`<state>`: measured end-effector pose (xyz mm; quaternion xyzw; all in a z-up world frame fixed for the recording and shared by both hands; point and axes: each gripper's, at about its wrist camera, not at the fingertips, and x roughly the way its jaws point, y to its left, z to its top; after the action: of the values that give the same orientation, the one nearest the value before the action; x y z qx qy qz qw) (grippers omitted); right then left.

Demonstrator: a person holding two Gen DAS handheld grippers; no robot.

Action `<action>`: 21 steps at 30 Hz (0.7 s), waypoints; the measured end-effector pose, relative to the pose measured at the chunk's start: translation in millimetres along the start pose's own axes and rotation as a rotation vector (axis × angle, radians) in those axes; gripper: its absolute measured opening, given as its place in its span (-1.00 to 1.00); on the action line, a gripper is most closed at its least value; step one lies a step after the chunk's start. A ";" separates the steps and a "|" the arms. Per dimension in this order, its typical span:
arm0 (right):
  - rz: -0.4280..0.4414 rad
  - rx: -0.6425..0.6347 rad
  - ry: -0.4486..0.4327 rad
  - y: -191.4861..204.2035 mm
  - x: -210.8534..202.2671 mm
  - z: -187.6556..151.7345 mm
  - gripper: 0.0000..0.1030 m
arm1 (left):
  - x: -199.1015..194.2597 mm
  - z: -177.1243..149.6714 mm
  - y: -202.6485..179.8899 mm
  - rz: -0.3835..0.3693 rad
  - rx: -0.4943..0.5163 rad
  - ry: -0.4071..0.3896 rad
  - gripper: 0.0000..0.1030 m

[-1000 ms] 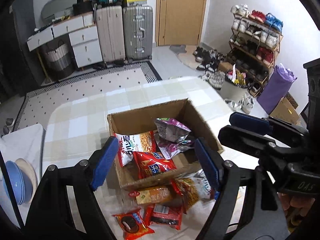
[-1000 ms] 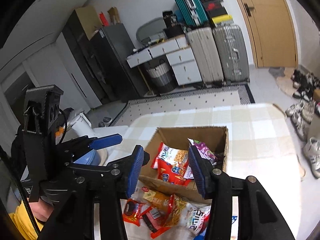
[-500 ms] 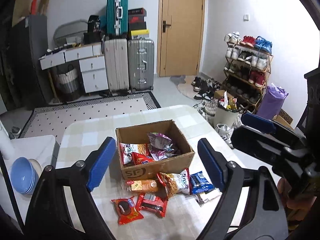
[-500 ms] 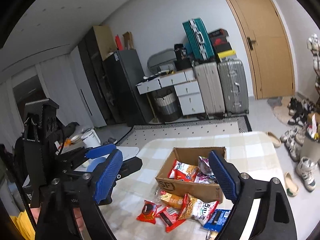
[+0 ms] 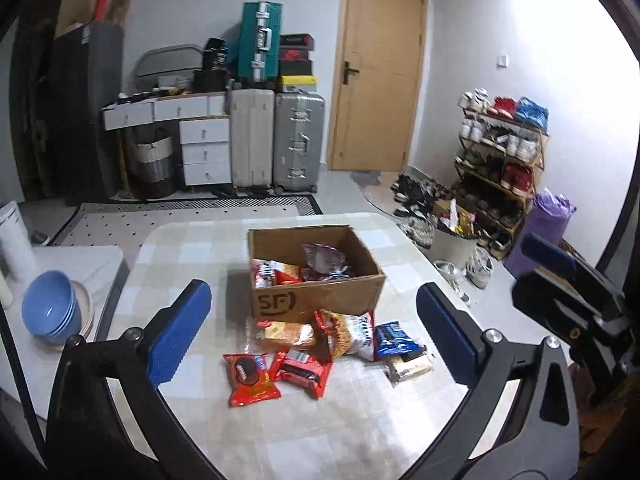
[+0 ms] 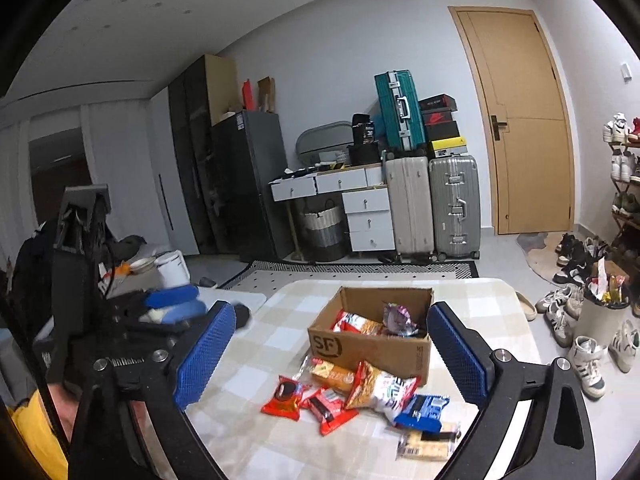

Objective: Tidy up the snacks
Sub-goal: 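Raise both open grippers out of the box and back away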

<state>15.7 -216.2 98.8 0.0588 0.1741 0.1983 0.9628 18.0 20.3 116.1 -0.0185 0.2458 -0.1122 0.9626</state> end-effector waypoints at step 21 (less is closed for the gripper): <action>-0.003 0.020 0.116 -25.2 42.5 -113.1 0.95 | 84.4 -144.3 58.2 0.065 -0.115 0.138 0.99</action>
<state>20.9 -217.2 -24.5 0.0564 0.2317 0.1983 0.9507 33.3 60.8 -55.5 -0.0578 0.3180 -0.0679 0.9439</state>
